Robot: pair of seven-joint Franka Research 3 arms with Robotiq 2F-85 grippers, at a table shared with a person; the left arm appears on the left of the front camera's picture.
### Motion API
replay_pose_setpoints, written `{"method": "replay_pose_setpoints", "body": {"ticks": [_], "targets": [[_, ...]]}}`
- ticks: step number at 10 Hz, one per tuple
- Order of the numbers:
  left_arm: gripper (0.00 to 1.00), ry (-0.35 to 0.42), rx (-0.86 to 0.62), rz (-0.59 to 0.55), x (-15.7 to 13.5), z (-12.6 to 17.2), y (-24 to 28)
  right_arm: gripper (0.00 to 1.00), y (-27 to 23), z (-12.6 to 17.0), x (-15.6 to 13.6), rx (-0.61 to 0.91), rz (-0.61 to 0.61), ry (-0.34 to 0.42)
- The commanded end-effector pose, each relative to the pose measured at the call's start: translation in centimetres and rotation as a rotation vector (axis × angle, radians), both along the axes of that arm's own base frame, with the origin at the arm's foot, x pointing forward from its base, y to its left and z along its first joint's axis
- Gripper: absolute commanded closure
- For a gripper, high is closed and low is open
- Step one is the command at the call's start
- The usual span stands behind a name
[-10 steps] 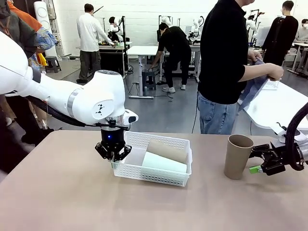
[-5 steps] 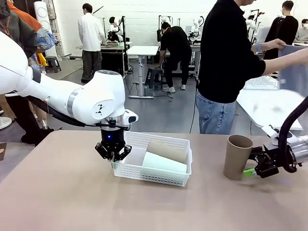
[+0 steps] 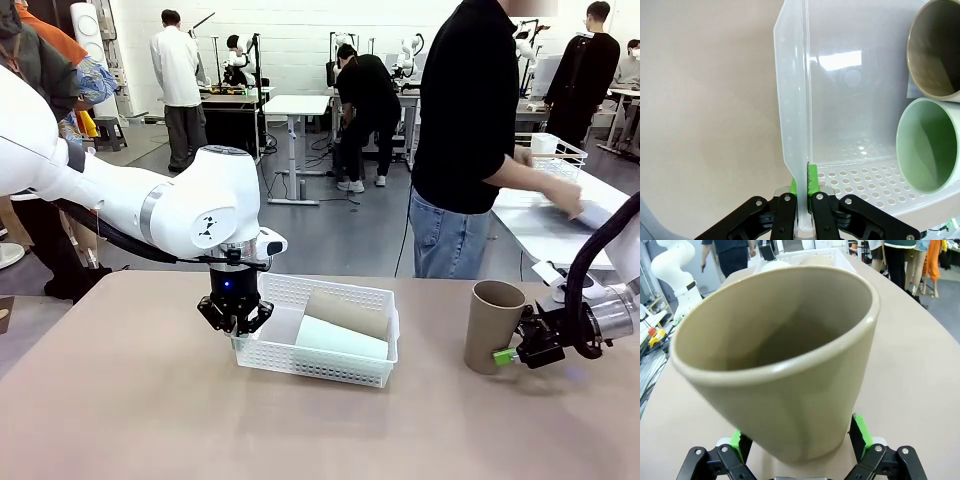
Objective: Clean and organize the cups into the basket.
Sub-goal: Pick up the Reusable plastic cup from the right side of the table and stack it inside the Organizing basket in the center of the table.
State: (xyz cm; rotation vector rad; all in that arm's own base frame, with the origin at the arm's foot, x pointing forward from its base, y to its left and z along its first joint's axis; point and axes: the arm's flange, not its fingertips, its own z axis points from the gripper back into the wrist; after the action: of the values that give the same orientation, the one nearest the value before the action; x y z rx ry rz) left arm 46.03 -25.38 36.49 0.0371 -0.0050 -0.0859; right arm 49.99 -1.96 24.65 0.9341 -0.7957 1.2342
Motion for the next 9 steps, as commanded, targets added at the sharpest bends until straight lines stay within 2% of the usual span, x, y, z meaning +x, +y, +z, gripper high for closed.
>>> {"method": "replay_pose_setpoints", "body": {"ticks": [1, 4, 7, 8, 9], "targets": [[0.95, -0.003, -0.002, 0.001, 0.0, 0.12, 0.0, 0.0, 1.04, -0.7, 0.96, 0.022, -0.015, -0.044], [0.95, -0.003, -0.002, 0.001, 0.0, 0.12, 0.0, 0.0, 1.63, -0.97, 0.96, 0.058, 0.027, -0.049], [0.95, -0.003, -0.002, 0.001, 0.0, 0.12, 0.0, 0.88, 1.54, -1.08, 0.76, 0.07, 0.061, -0.053], [0.95, -0.003, -0.002, 0.001, 0.0, 0.12, 0.0, 1.0, 1.49, -1.01, 0.64, 0.073, 0.063, -0.054], [0.95, -0.003, -0.002, 0.001, 0.0, 0.12, 0.0, 1.0, 1.56, -0.77, 0.36, 0.075, 0.068, -0.053]]}}
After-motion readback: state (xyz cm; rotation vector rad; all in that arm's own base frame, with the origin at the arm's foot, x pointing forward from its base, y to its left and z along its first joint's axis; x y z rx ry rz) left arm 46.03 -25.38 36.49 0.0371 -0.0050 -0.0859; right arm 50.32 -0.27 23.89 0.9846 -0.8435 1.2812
